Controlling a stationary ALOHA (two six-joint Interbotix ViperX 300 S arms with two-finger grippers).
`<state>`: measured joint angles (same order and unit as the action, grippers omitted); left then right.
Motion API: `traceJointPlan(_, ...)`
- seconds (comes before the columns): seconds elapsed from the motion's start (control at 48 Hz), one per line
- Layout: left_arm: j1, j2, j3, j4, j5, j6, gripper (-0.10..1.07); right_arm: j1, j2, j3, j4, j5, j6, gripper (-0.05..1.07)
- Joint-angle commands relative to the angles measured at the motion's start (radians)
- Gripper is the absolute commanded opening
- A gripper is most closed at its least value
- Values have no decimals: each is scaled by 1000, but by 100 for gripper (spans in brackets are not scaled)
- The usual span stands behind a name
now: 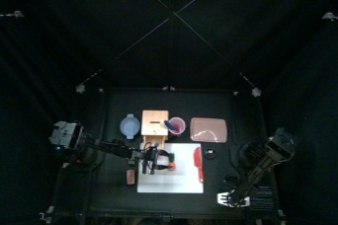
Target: Grab carrot bottom
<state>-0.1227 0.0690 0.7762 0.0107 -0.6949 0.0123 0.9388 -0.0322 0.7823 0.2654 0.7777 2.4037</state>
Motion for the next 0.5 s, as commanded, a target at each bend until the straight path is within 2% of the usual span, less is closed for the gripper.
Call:
traceJointPlan(0.0, -2, -8, -21, 2, -6, 0, 85, 0, -2, 5, 6, 2, 5, 79)
traceJointPlan(0.208, -2, -9, -21, 2, -8, 0, 85, -6, -11, -15, -31, 2, 5, 83)
traceJointPlan(0.333, -2, -8, -18, 2, -8, 0, 85, -21, -20, -28, -52, 12, 8, 100)
traceJointPlan(0.396, -2, -8, -17, 2, -8, 0, 85, -31, -25, -26, -37, 38, 11, 104)
traceJointPlan(0.479, -2, -8, -15, 2, -6, 2, 85, -48, -28, -28, -3, 115, 14, 103)
